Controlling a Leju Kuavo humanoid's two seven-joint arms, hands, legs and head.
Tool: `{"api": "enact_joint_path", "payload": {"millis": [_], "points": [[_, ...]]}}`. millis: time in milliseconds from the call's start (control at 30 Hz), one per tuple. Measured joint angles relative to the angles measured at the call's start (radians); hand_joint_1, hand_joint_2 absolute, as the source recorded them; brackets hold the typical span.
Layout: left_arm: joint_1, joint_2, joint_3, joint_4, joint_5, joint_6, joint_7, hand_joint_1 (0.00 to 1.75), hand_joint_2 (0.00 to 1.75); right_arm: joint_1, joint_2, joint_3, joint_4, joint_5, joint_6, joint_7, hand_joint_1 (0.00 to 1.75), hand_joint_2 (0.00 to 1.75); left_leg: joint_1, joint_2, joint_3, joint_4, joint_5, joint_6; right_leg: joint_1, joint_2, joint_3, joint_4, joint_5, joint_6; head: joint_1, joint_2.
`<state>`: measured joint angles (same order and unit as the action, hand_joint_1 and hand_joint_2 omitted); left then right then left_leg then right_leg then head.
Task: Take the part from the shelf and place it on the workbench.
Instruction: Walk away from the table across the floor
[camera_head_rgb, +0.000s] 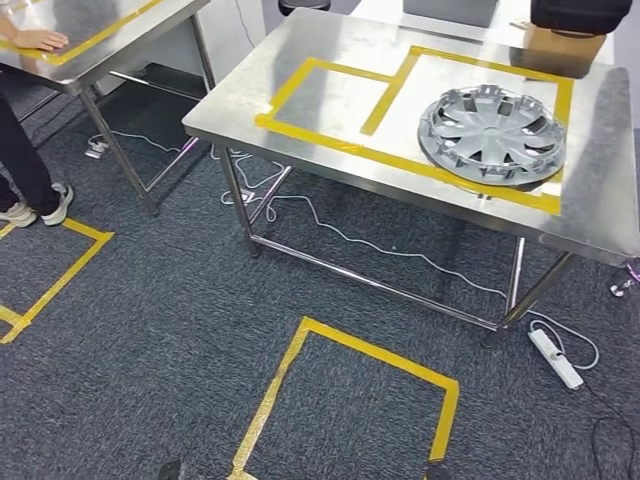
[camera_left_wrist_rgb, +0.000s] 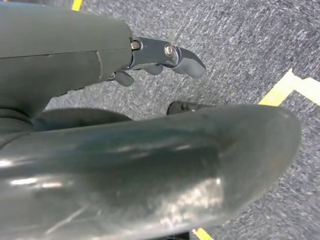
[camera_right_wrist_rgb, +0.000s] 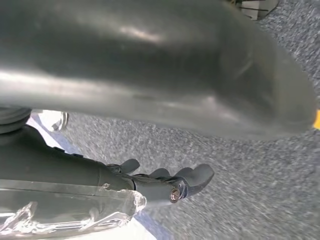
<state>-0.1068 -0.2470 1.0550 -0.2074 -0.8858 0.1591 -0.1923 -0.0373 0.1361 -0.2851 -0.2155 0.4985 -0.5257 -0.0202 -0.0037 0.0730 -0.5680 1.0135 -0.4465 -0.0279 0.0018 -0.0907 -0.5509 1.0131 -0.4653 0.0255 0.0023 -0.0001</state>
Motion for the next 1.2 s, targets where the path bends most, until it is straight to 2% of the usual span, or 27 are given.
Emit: {"api": "enact_joint_path", "payload": {"millis": [33,100,167,233,267,300,333,367,400,467,533,567,600,633,700,733,767,800,833,867,900,967,1033,1067,1100,1133,1200], "points": [[-0.001,0.0,0.0,0.0,0.0,0.0,0.0,0.0,0.0,0.0,0.0,0.0,0.0,0.0,0.0,0.0,0.0,0.0,-0.002,0.006,0.006,-0.018,0.001,0.006,0.004,-0.011,0.001,0.001,-0.001,0.005,0.001,0.0],[0.001,0.0,0.0,0.0,0.0,0.0,0.0,0.0,0.0,-0.002,0.0,-0.001,0.0,0.001,0.0,0.001,0.0,0.0,-0.001,-0.018,0.002,-0.024,0.004,0.02,0.003,-0.029,0.003,-0.001,-0.003,0.015,0.004,0.0],[0.004,0.0,0.0,0.0,0.0,0.0,0.0,0.0,0.0,-0.005,0.0,-0.002,0.0,0.004,0.0,0.002,0.0,0.0,0.003,-0.04,0.001,-0.027,0.01,0.032,-0.001,0.003,-0.007,0.03,-0.03,0.026,0.008,0.0],[0.003,0.0,0.0,0.0,0.001,0.0,0.0,0.0,0.0,-0.004,0.0,-0.002,0.0,0.007,0.0,0.007,0.0,0.0,0.005,-0.063,-0.002,-0.028,0.014,0.04,-0.004,0.061,-0.053,0.139,-0.093,0.033,0.014,0.0],[0.002,0.0,0.0,0.0,0.001,0.0,0.0,0.0,0.0,-0.002,0.0,-0.002,0.001,0.008,0.0,0.012,0.0,0.0,0.005,-0.076,-0.004,-0.028,0.015,0.042,-0.005,0.076,-0.085,0.208,-0.123,0.034,0.015,0.0],[0.002,-0.001,0.0,0.0,0.001,0.0,0.0,0.0,0.0,0.0,0.0,-0.002,0.002,0.009,0.0,0.017,0.0,0.0,0.004,-0.091,-0.005,-0.028,0.016,0.044,-0.004,0.083,-0.11,0.261,-0.14,0.035,0.017,0.0],[0.003,0.0,0.0,0.0,0.001,0.0,0.0,0.0,0.0,0.002,0.0,-0.002,0.003,0.011,0.001,0.022,0.0,0.0,0.004,-0.106,-0.005,-0.027,0.017,0.044,-0.005,0.087,-0.12,0.282,-0.138,0.035,0.018,0.0],[0.004,0.0,0.0,0.0,0.001,0.0,0.0,0.0,0.0,0.003,0.0,-0.002,0.004,0.012,0.001,0.026,0.0,0.0,0.004,-0.12,-0.005,-0.027,0.018,0.043,-0.006,0.09,-0.112,0.263,-0.118,0.034,0.018,0.0],[0.005,-0.001,0.0,0.0,0.001,0.0,0.0,0.0,0.0,0.003,0.0,-0.002,0.004,0.013,0.001,0.028,0.0,0.0,0.005,-0.135,-0.005,-0.027,0.02,0.041,-0.007,0.097,-0.087,0.21,-0.085,0.033,0.018,0.0],[0.004,-0.001,0.0,0.0,0.0,0.0,0.0,0.0,0.0,0.002,0.0,-0.002,0.006,0.015,0.001,0.034,0.0,0.0,0.004,-0.161,-0.007,-0.024,0.022,0.034,-0.017,0.149,-0.024,0.075,-0.029,0.032,0.019,0.0],[0.003,-0.001,0.0,0.0,0.0,0.001,0.0,0.0,0.0,0.001,0.0,-0.002,0.008,0.019,0.002,0.046,0.0,0.0,0.005,-0.184,-0.015,-0.023,0.028,0.021,-0.021,0.192,0.008,0.009,-0.015,0.028,0.019,0.0],[0.003,-0.001,0.0,0.0,-0.001,0.001,0.0,0.0,0.0,0.001,0.0,-0.002,0.008,0.021,0.002,0.053,0.0,0.0,0.006,-0.196,-0.019,-0.024,0.032,0.013,-0.02,0.191,0.01,0.004,-0.016,0.023,0.019,0.0],[0.005,0.0,0.0,0.0,-0.001,0.001,0.0,0.0,0.0,0.0,0.0,-0.002,0.008,0.023,0.002,0.057,0.0,0.0,0.009,-0.204,-0.023,-0.026,0.036,0.006,-0.018,0.178,0.01,0.004,-0.013,0.015,0.019,0.0],[0.006,0.0,0.0,0.0,-0.001,0.001,0.0,0.0,0.0,0.0,0.0,-0.002,0.008,0.024,0.002,0.061,0.0,0.0,0.01,-0.195,-0.027,-0.023,0.033,0.001,-0.017,0.165,0.011,0.001,-0.01,0.008,0.018,0.0],[0.006,-0.001,0.0,0.0,-0.001,0.002,0.0,0.0,0.0,0.001,0.0,-0.002,0.009,0.026,0.002,0.067,0.0,0.0,0.008,-0.146,-0.057,0.032,-0.004,-0.007,-0.016,0.135,0.012,-0.006,-0.004,-0.005,0.011,0.0],[0.004,-0.001,0.0,0.0,-0.001,0.002,0.0,0.0,0.0,0.002,0.0,-0.002,0.009,0.026,0.002,0.07,0.0,0.0,0.006,-0.116,-0.084,0.089,-0.038,-0.01,-0.014,0.119,0.011,-0.006,-0.003,-0.009,0.007,0.0],[0.003,-0.001,0.0,0.0,-0.001,0.002,0.0,0.0,0.0,0.003,0.0,-0.002,0.009,0.026,0.002,0.074,0.0,0.0,0.007,-0.1,-0.116,0.157,-0.071,-0.012,-0.012,0.102,0.011,-0.006,-0.003,-0.011,0.005,0.0],[0.002,-0.001,0.0,0.0,-0.001,0.002,0.0,0.0,0.0,0.005,0.0,-0.002,0.009,0.025,0.002,0.078,0.0,0.0,0.007,-0.093,-0.143,0.215,-0.093,-0.014,-0.011,0.085,0.01,-0.006,-0.004,-0.012,0.005,0.0],[0.003,-0.001,0.0,0.0,-0.001,0.002,0.0,0.0,0.0,0.005,0.0,-0.003,0.009,0.025,0.002,0.08,0.0,0.0,0.007,-0.089,-0.156,0.246,-0.098,-0.014,-0.01,0.069,0.009,-0.006,-0.004,-0.013,0.005,0.0],[0.005,-0.001,0.0,0.0,-0.001,0.002,0.0,0.0,0.0,0.004,0.0,-0.003,0.009,0.025,0.002,0.082,0.0,0.0,0.007,-0.086,-0.151,0.241,-0.085,-0.014,-0.01,0.055,0.009,-0.006,-0.005,-0.013,0.005,0.0],[0.006,0.0,0.0,0.0,-0.001,0.002,0.0,0.0,0.0,0.003,0.0,-0.003,0.009,0.026,0.002,0.084,0.0,0.0,0.007,-0.079,-0.126,0.201,-0.058,-0.013,-0.01,0.041,0.01,-0.006,-0.006,-0.012,0.005,0.0],[0.005,-0.001,0.0,0.0,-0.001,0.003,0.0,0.0,0.0,0.001,0.0,-0.003,0.009,0.028,0.001,0.09,0.0,0.0,0.004,-0.028,-0.051,0.072,-0.005,-0.009,-0.006,0.018,0.013,-0.004,-0.01,-0.006,0.004,0.0],[0.0,-0.001,0.0,0.0,-0.001,0.003,-0.001,0.0,0.0,0.001,0.0,-0.003,0.009,0.03,0.001,0.097,0.0,0.0,0.0,0.011,-0.007,-0.007,0.01,0.002,0.002,-0.004,0.015,-0.001,-0.015,0.004,0.004,0.0],[-0.001,-0.002,0.0,0.0,-0.001,0.003,-0.002,0.0,0.0,0.001,0.0,-0.003,0.009,0.031,0.0,0.099,0.0,0.0,-0.002,0.011,-0.004,-0.019,0.008,0.008,0.004,-0.015,0.017,-0.001,-0.017,0.009,0.005,0.0],[-0.001,-0.002,0.0,0.0,-0.001,0.003,-0.003,0.0,0.0,0.0,0.0,-0.003,0.009,0.031,0.001,0.101,0.0,0.0,-0.002,-0.004,-0.007,-0.02,0.009,0.016,0.004,-0.027,0.02,-0.003,-0.018,0.014,0.006,0.0],[0.002,-0.001,0.0,0.0,0.0,0.003,-0.005,0.0,0.0,-0.002,0.0,-0.003,0.009,0.032,0.001,0.102,0.0,0.0,-0.001,-0.016,-0.008,-0.022,0.011,0.022,0.003,-0.026,0.022,0.0,-0.022,0.019,0.008,0.0],[0.004,-0.002,0.0,0.0,0.0,0.002,-0.008,0.0,0.0,-0.003,0.0,-0.003,0.009,0.029,0.001,0.094,0.0,0.0,0.002,-0.04,-0.008,-0.025,0.016,0.034,-0.002,0.016,0.005,0.045,-0.057,0.029,0.012,0.0]]}}
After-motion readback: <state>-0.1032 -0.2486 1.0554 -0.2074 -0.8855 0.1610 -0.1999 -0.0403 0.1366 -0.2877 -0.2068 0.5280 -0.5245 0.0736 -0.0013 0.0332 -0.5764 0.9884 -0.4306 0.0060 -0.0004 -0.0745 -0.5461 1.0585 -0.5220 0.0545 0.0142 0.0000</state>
